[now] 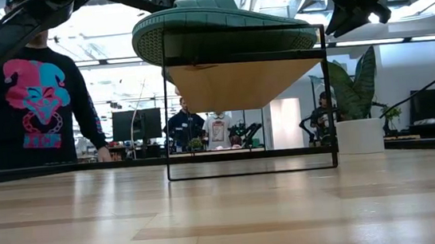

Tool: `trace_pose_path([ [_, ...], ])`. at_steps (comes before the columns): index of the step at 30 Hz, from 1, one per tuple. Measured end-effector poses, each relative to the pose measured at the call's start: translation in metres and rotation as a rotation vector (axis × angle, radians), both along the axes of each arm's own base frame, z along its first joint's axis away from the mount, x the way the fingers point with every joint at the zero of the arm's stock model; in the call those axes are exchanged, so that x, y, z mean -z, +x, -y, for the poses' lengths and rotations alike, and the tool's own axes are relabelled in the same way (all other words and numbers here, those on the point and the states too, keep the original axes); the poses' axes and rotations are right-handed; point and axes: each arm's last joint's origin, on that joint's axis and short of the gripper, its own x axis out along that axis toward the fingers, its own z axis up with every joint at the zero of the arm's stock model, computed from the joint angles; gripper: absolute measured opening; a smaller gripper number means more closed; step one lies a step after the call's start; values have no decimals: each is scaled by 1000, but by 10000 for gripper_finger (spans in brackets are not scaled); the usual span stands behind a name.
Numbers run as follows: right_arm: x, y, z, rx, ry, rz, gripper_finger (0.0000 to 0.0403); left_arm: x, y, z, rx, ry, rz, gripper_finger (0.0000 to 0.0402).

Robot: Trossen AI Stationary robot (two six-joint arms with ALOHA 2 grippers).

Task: Pick and place slides into the shelf
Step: Adjust the slides on the shelf

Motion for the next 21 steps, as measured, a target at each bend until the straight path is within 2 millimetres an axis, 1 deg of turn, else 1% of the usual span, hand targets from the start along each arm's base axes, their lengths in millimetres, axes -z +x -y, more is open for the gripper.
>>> trace_pose_path([
  [4, 0, 0, 0, 0, 0, 0, 129, 0, -1, -1, 8, -8, 9, 0],
  [13, 0, 0, 0, 1, 1, 1, 129, -2, -7, -14, 3, -17, 51, 0],
  [21, 0, 0, 0, 1, 1, 2, 129, -3, -7, -15, 7, 0, 57, 0],
])
